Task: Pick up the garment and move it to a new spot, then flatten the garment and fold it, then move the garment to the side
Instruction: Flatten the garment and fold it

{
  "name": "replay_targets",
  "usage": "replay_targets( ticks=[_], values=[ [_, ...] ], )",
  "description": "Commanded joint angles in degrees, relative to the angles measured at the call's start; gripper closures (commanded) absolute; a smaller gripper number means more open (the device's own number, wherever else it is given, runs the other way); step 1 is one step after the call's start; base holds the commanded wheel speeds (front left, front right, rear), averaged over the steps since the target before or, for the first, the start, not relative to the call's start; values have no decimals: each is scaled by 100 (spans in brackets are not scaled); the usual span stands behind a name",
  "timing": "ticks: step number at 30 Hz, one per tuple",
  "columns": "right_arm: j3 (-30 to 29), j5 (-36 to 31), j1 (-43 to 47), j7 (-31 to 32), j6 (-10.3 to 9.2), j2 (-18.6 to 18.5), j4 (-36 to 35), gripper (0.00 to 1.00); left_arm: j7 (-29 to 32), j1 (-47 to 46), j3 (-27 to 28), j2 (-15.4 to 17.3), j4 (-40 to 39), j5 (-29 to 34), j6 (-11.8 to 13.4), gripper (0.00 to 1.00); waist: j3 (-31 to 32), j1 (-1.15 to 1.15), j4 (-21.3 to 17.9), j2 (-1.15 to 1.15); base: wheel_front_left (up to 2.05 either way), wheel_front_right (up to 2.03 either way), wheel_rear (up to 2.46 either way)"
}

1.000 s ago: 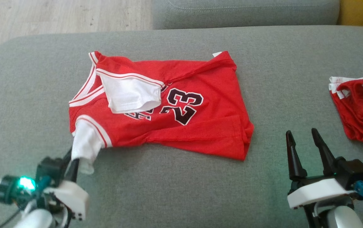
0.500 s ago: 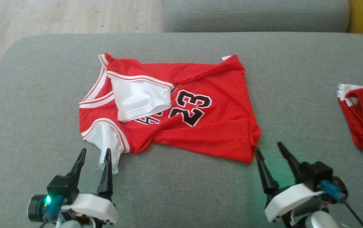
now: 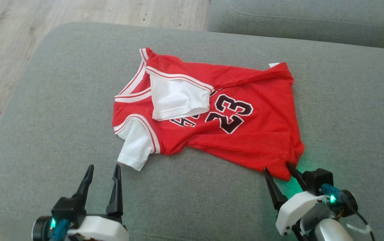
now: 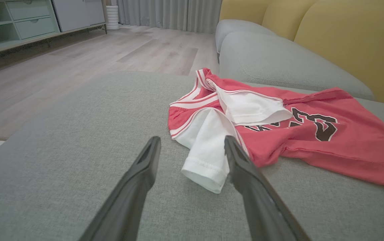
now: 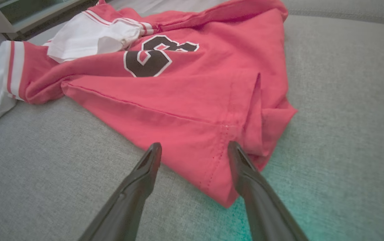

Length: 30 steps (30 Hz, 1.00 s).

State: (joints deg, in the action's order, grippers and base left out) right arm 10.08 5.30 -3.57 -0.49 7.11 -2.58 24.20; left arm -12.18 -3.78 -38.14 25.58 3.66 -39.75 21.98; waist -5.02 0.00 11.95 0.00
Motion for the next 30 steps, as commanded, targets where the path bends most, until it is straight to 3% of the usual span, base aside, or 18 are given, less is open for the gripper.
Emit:
replay_targets(
  ticks=[1, 12, 23, 30],
  values=[
    [83, -36, -261, -43, 37, -30, 2, 0, -56, -127, 242, 137, -170, 37, 35, 0, -11, 0, 79, 0, 0, 0, 0],
    [-249, -15, -265, -249, 37, -30, 342, 0, -47, -75, 229, 168, -239, 29, 86, 0, 26, 0, 146, 0, 0, 0, 0],
    [231, 286, -637, -272, 37, -30, 403, 0, -46, -110, 243, 207, -262, 11, 90, 0, -62, 0, 84, 0, 0, 0, 0],
    [238, 332, -1046, -285, 37, -30, 638, 0, -54, -160, 242, 202, -247, 10, 87, 0, -104, 0, 153, 0, 0, 0, 0]
  ],
)
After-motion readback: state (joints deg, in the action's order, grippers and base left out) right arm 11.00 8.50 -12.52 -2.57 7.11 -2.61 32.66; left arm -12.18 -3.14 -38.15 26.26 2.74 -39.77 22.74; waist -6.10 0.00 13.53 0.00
